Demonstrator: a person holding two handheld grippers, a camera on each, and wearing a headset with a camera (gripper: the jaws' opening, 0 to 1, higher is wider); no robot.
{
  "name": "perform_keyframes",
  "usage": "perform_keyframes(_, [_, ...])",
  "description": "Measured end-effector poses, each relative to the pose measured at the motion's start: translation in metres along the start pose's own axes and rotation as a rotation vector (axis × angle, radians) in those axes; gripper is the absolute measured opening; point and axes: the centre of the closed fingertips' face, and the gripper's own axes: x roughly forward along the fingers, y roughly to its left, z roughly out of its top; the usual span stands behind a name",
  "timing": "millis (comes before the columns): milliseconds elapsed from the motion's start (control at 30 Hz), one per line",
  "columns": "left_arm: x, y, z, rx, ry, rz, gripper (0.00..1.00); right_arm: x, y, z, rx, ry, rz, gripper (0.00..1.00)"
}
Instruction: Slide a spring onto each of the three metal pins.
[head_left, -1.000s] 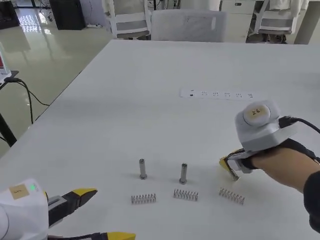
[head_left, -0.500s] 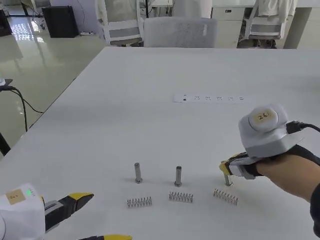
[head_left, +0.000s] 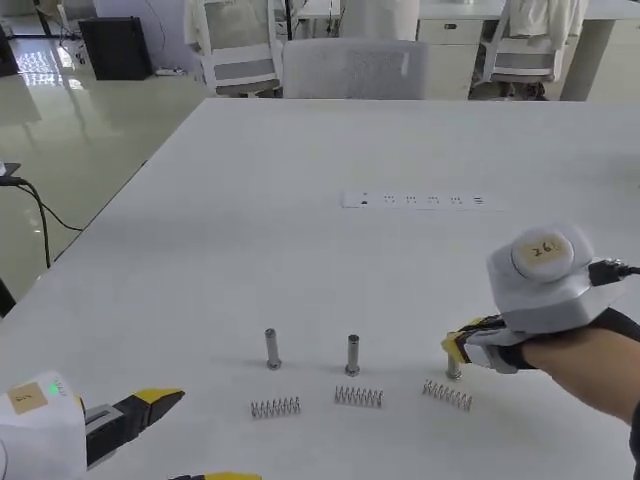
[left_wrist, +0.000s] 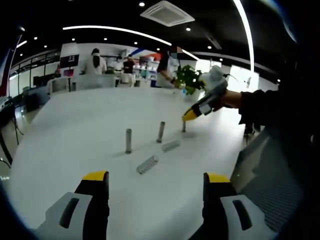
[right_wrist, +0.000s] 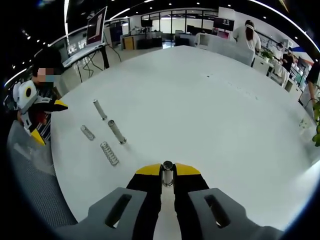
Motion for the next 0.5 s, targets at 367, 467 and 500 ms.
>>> perform_keyframes(367, [-0.0007,-0.0001,-0.0002,-0.001,0.000,0.000,0.73,-0.0035,0.0009,-0.0031,-0.001,-0.005,0.006,0.06])
perform_keyframes(467, [-0.0005,-0.0007,0.0001,-0.002,0.000,0.000,0.73,-0.0038,0.0008,-0.0049,-0.012,-0.001,0.004,0.06])
perform_keyframes(500, [-0.0005,-0.0008,0.0001,-0.002,0.000,-0.001,0.73,-0.0040,0.0011,-0.0063,-0.011,0.003,0.006,0.06])
